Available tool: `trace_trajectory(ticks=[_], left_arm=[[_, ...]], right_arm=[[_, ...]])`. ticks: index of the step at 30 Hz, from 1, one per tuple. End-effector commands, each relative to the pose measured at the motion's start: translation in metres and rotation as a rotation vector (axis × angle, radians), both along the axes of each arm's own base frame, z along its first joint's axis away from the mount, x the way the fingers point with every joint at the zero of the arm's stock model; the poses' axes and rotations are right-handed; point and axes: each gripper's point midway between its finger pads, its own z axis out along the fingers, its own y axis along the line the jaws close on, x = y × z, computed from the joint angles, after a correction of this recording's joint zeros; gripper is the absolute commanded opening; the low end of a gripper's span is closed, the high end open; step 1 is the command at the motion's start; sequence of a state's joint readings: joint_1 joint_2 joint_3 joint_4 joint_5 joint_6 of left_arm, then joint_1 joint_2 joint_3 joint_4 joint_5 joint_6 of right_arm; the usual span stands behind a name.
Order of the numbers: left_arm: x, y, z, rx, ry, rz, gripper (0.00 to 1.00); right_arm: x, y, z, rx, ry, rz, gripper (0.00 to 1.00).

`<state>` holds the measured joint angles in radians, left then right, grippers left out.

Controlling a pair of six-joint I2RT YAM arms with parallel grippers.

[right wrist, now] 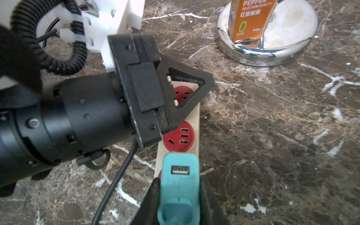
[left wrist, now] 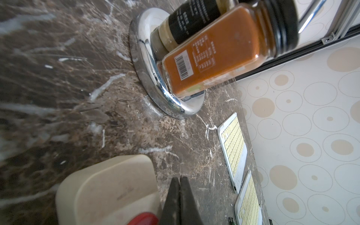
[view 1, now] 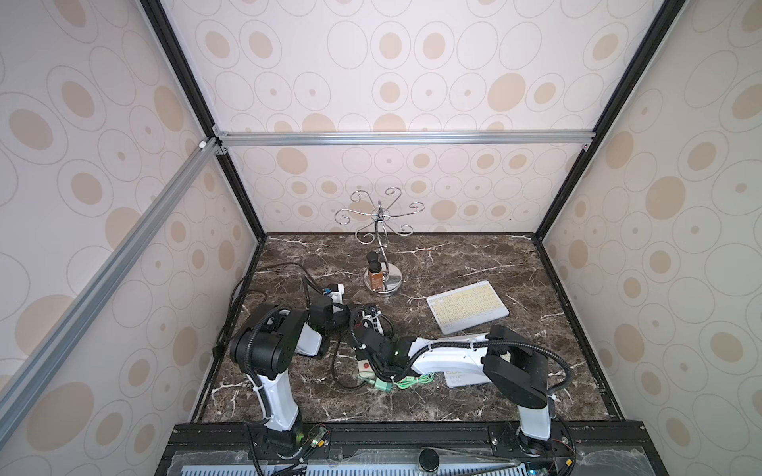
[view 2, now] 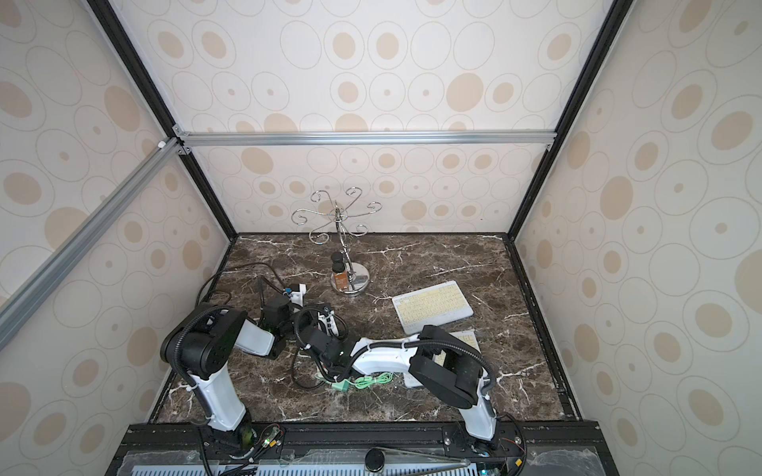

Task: Unplug the wireless keyboard
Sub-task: Remove the plug from the socket.

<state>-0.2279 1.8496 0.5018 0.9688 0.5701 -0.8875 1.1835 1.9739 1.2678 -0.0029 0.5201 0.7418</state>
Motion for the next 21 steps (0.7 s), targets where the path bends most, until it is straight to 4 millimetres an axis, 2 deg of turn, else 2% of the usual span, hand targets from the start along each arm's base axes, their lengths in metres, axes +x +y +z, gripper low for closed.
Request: trace_trajectory(ticks=[1,5,11,15,21], left_arm=[[-0.049,0.024,-0.085,0.133,0.325,0.055,0.00],[-0.049,0.024,-0.085,0.131,0.324,0.054,0.00],[-0.049,0.024,-0.086,0.129,0.327,0.054,0.00],[-0.049,0.023,-0.087,0.122,0.332,0.052,0.00],[-0.050,0.023,-0.089,0.124,0.337,0.053,0.00]], right_arm=[[0.004,0.021,0.004,0.015,-0.028,0.020,0.00],[0.004,0.020,0.015,-0.008,-0.114,-0.007,0.00],[0.007,0.014,0.022,0.117,-0.212,-0.024,0.00],[0.008,0.020,0.026,0.176,-0.260,0.006,0.00],[-0.002,0.036,0.038,0.315,-0.291,0.101,0.00]])
